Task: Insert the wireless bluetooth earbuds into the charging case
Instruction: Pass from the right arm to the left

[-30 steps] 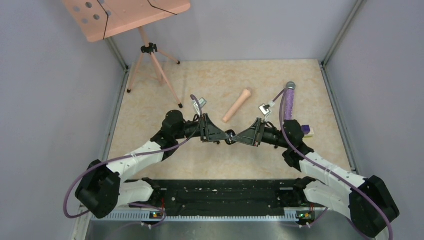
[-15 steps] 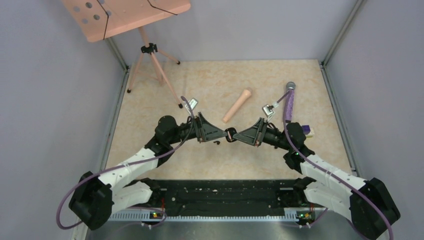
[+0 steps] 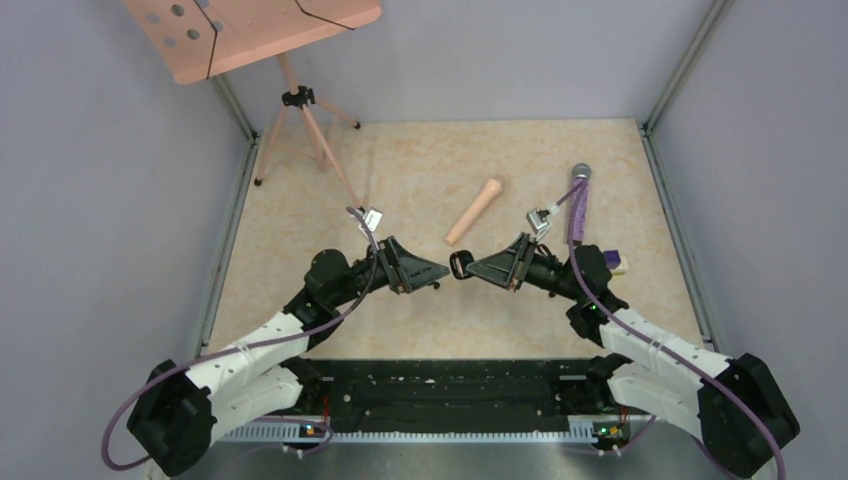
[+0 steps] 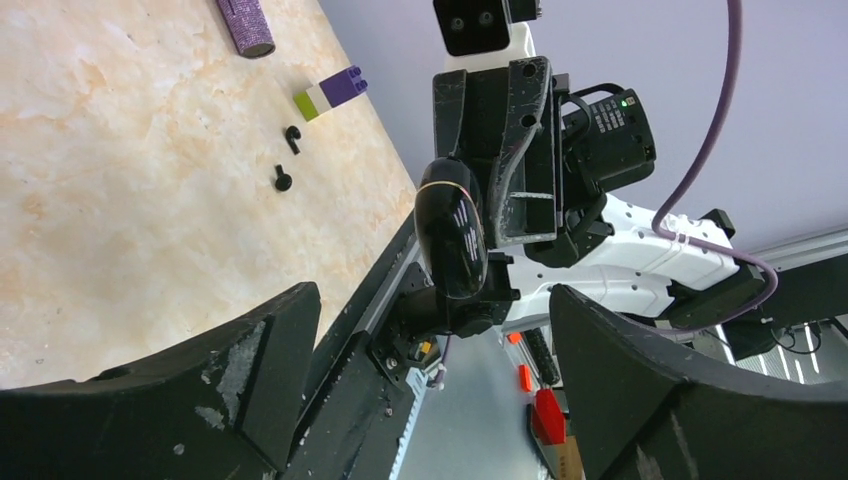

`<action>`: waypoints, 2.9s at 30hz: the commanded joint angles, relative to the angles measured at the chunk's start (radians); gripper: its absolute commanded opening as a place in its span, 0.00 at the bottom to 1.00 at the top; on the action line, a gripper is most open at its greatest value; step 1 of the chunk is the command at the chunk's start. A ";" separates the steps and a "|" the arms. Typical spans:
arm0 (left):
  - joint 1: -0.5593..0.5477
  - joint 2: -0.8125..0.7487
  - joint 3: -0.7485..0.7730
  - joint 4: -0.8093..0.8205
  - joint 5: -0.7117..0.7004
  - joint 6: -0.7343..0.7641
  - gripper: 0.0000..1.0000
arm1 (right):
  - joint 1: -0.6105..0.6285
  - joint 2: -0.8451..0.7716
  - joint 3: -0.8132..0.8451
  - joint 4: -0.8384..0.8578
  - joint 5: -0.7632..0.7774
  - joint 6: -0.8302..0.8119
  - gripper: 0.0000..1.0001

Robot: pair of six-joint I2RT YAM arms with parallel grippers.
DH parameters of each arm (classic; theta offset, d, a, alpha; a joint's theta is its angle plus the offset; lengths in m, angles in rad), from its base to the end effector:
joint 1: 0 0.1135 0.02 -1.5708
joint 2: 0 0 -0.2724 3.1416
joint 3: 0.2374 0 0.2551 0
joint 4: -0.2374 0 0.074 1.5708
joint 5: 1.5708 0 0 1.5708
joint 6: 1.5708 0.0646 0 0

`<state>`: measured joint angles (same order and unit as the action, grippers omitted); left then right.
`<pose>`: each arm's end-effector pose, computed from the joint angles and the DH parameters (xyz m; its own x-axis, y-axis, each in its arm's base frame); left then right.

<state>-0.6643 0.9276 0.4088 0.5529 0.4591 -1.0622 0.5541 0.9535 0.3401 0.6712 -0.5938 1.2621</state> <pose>0.1662 -0.1665 0.2651 -0.7742 -0.3882 -0.4999 0.4624 0.1924 -0.8656 0.1740 0.1501 0.2493 -0.8531 0.4007 -0.3341 -0.3236 0.0959 0.9413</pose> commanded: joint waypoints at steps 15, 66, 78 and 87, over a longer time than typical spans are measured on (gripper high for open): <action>-0.005 0.246 0.060 0.342 0.126 -0.139 0.55 | -0.003 0.039 0.024 0.093 -0.003 0.012 0.00; -0.001 0.193 0.051 0.378 0.140 -0.216 0.00 | -0.037 -0.009 -0.026 -0.181 0.160 -0.059 0.32; 0.005 0.199 0.074 0.319 0.147 -0.197 0.00 | -0.038 -0.018 0.028 -0.300 0.183 -0.139 0.36; 0.009 0.185 0.182 -0.050 0.141 -0.044 0.00 | 0.001 -0.103 0.229 -0.624 0.305 -0.403 0.54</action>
<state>-0.6590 1.1374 0.5152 0.6323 0.5907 -1.1961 0.5236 0.8837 0.4328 0.1673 -0.3645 1.0183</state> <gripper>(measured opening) 0.277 0.501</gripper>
